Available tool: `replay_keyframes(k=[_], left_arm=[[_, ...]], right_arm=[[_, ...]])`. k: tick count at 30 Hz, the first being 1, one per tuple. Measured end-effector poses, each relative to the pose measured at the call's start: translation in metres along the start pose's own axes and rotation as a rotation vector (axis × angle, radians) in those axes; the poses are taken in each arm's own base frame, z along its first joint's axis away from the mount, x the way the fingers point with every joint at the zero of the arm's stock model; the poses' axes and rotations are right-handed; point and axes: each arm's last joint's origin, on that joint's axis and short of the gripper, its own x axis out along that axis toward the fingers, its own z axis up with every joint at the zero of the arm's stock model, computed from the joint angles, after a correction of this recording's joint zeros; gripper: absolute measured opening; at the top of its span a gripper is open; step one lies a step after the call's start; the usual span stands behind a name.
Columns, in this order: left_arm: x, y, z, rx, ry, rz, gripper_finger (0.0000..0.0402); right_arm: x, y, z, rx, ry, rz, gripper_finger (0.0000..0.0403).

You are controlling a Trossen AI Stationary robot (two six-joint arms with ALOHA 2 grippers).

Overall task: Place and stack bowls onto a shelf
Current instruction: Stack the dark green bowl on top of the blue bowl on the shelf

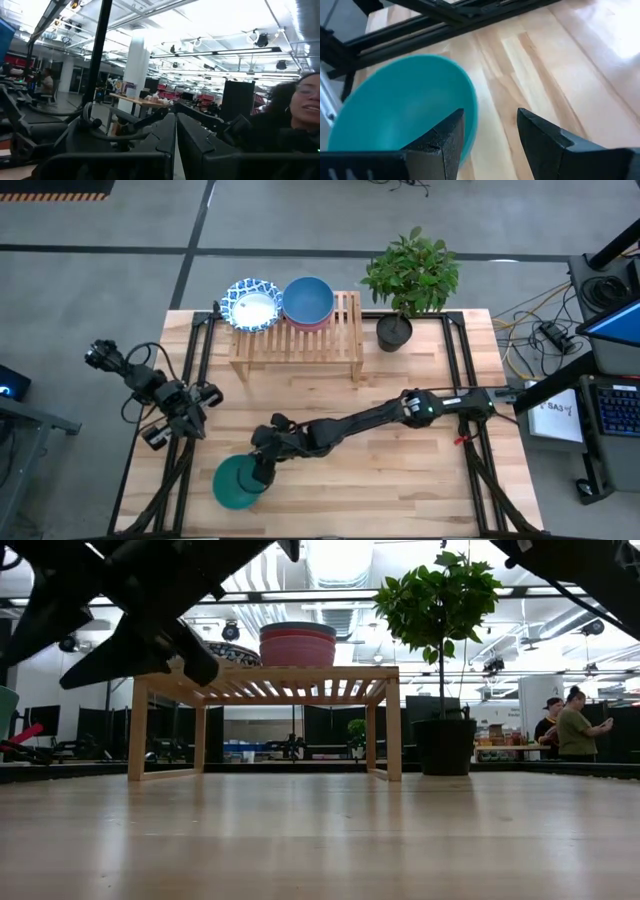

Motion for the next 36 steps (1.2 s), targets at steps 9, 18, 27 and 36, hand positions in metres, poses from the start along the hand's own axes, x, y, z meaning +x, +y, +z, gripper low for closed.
replay_keyframes(k=[9, 18, 27, 36], left_arm=[[0.000, 0.000, -0.001, 0.012, 0.009, 0.002, 0.0000], [0.001, 0.001, -0.002, 0.019, 0.023, 0.006, 0.0000], [0.001, 0.001, -0.003, 0.018, 0.028, 0.007, 0.0000], [0.001, 0.001, -0.003, 0.018, 0.030, 0.007, 0.0000]], right_arm=[[0.017, -0.002, -0.018, 0.057, 0.028, 0.006, 0.0171], [0.042, -0.009, -0.042, 0.122, 0.095, 0.076, 0.0170], [0.039, -0.013, -0.034, 0.123, 0.074, 0.067, 0.0038], [-0.005, -0.026, 0.007, 0.132, 0.145, 0.012, 0.0010]])
